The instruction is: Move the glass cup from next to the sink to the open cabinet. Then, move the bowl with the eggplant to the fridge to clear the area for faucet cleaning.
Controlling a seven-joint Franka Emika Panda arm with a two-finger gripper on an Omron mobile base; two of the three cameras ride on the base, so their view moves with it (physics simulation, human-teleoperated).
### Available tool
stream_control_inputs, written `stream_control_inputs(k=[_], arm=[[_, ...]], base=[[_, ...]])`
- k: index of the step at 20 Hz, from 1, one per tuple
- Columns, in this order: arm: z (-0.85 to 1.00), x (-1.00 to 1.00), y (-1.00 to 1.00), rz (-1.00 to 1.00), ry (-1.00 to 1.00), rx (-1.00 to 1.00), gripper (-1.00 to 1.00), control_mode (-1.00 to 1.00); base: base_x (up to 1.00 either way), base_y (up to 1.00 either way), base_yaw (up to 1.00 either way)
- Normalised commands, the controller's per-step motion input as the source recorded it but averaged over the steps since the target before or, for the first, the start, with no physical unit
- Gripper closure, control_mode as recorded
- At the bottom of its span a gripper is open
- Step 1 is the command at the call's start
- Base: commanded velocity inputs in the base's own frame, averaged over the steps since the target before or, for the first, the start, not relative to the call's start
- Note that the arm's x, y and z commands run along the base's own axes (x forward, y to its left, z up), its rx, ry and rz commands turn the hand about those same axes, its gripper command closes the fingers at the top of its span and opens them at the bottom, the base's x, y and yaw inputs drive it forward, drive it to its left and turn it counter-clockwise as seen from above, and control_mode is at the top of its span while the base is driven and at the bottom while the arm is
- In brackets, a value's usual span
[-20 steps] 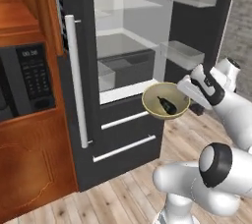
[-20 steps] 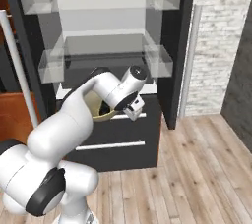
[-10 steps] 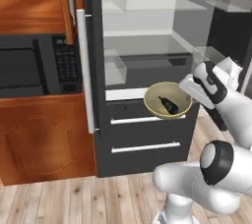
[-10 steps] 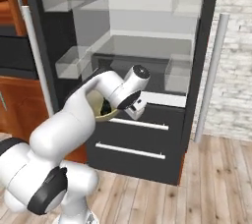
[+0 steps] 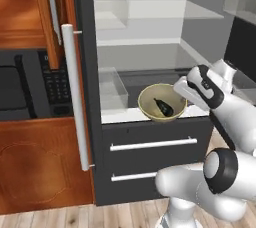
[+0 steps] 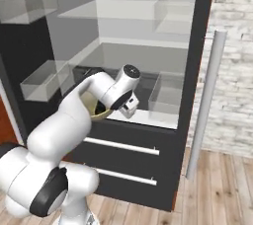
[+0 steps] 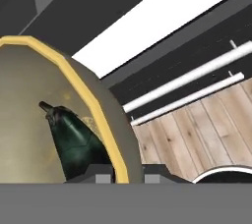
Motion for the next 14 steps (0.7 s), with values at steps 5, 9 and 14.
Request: stream_control_inputs(k=[5,9,14], arm=[[0.00,0.00,0.00,0.00,0.00,0.00,1.00,1.00],[0.00,0.00,0.00,0.00,0.00,0.00,1.00,1.00],[0.68,-0.24,0.01,-0.26,0.00,0.13,1.00,-1.00]], base=[[1.00,0.00,-0.06],[0.49,0.09,-0.10],[0.00,0.01,-0.04]])
